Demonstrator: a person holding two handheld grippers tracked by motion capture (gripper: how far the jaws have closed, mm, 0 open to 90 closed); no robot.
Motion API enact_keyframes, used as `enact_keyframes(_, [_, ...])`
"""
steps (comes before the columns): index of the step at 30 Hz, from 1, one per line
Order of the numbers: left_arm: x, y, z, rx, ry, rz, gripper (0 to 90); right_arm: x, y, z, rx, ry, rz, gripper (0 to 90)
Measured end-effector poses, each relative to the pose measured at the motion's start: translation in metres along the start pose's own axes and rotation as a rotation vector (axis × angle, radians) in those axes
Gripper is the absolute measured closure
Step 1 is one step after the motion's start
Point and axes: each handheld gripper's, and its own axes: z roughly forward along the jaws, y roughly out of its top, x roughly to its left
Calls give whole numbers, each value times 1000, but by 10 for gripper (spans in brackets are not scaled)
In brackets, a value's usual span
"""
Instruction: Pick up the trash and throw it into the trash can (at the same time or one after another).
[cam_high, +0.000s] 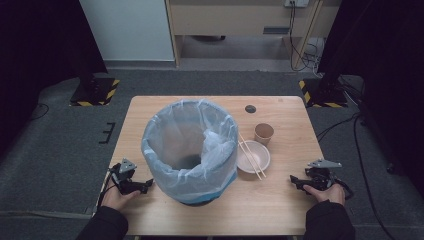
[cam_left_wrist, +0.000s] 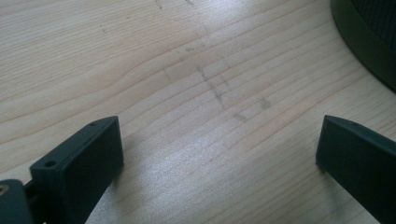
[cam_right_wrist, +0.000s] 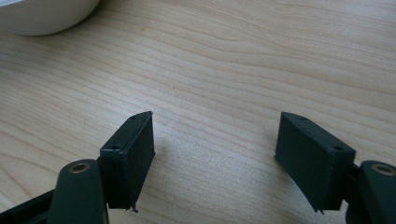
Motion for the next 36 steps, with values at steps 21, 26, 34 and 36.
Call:
enact_keyframes(21, [-4, 0, 0, 1, 8, -2, 0, 7, 18, -16, -150, 44, 54, 312])
enact_keyframes(26, [-4, 0, 0, -1, 8, -3, 0, 16, 30, -22, -230, 57, 105, 297])
enact_keyframes(34, [-5, 0, 0, 1, 10, -5, 0, 21, 47, -35, -345, 23, 116, 324])
enact_keyframes(36, [-5, 0, 0, 1, 10, -5, 0, 19, 51, -38, -374, 7, 118, 343])
